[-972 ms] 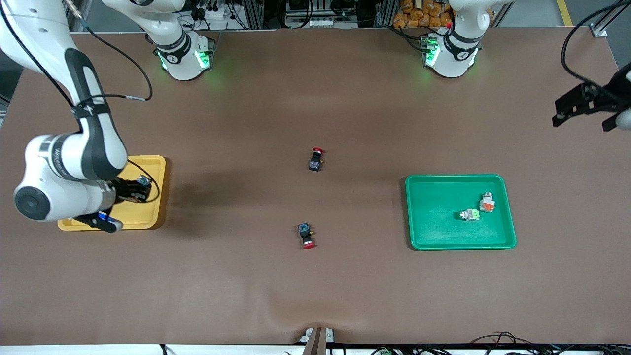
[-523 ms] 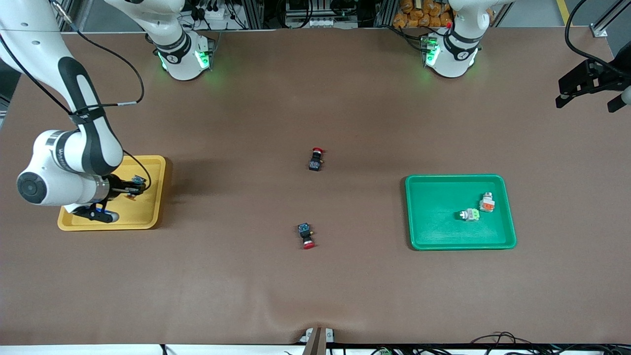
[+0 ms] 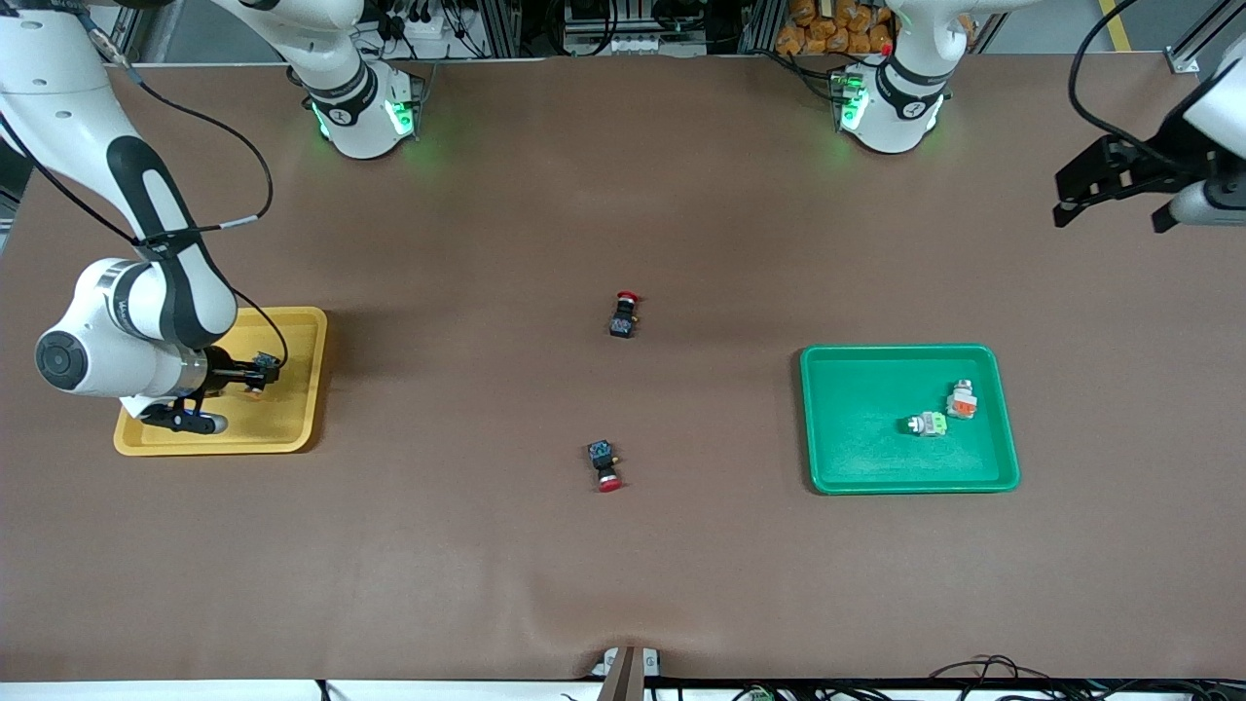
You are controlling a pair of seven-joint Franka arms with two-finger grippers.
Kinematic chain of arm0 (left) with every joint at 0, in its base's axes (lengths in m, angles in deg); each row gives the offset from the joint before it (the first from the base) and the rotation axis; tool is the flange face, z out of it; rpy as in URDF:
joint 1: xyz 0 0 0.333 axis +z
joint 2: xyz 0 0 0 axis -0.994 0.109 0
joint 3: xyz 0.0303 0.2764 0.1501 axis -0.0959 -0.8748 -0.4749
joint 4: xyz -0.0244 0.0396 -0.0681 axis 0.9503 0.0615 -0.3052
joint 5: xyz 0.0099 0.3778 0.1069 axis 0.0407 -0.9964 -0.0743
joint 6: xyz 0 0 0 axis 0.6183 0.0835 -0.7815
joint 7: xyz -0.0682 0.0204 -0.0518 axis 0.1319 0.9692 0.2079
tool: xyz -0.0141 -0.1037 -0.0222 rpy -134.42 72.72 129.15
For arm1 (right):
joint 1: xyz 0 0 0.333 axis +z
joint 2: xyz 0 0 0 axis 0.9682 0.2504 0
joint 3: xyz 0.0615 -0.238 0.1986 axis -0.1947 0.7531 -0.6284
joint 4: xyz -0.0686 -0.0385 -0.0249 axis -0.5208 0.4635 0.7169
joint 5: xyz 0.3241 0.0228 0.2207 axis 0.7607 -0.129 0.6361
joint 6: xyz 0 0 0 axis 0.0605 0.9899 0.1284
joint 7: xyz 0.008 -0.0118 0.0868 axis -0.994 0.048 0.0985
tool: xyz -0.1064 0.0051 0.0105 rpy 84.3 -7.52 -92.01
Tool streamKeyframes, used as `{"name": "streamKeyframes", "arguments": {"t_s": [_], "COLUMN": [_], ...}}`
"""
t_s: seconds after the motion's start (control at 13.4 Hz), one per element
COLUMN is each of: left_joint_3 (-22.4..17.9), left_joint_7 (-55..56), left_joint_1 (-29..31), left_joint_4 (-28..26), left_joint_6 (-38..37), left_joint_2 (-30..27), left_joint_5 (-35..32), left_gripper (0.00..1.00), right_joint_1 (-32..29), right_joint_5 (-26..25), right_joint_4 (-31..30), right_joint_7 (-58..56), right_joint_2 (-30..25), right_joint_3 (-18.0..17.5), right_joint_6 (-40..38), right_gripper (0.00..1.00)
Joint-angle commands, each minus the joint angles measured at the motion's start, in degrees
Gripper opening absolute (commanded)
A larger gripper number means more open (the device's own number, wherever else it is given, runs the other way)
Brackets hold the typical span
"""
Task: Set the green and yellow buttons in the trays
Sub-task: 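Carry the yellow button over the yellow tray and lower it with the right gripper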
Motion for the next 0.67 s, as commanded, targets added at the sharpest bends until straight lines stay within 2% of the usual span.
{"name": "streamKeyframes", "arguments": {"t_s": [0.0, 0.07, 0.15, 0.3, 0.6], "left_joint_3": [-0.7, -0.5, -0.5, -0.5, -0.5], "left_joint_7": [5.5, 5.8, 5.8, 5.8, 5.0], "left_joint_1": [-0.7, -0.7, -0.6, -0.4, 0.9], "left_joint_4": [-1.8, -2.3, -3.6, -5.7, -6.2], "left_joint_6": [0.6, 0.6, 0.8, 1.6, 3.3], "left_joint_2": [-1.1, -1.6, -2.9, -4.4, -5.2], "left_joint_5": [-0.5, -0.6, -0.6, -0.6, -0.5], "left_gripper": [1.00, 1.00, 1.00, 1.00, 1.00], "right_joint_1": [-1.3, -1.3, -1.2, -0.6, -0.3], "right_joint_5": [-0.8, -0.7, -0.7, -0.6, 0.2], "right_joint_4": [-1.3, -1.3, -1.0, 0.7, 10.6], "right_joint_7": [-0.5, -0.4, 0.2, 0.7, 0.7], "right_joint_2": [0.0, 0.0, 0.0, -0.6, -0.9], "right_joint_3": [-1.1, -1.1, -1.1, -1.2, -1.8], "right_joint_6": [1.6, 1.5, 0.9, -2.8, -16.1], "right_gripper": [0.05, 0.48, 0.99, 1.00, 1.00]}}
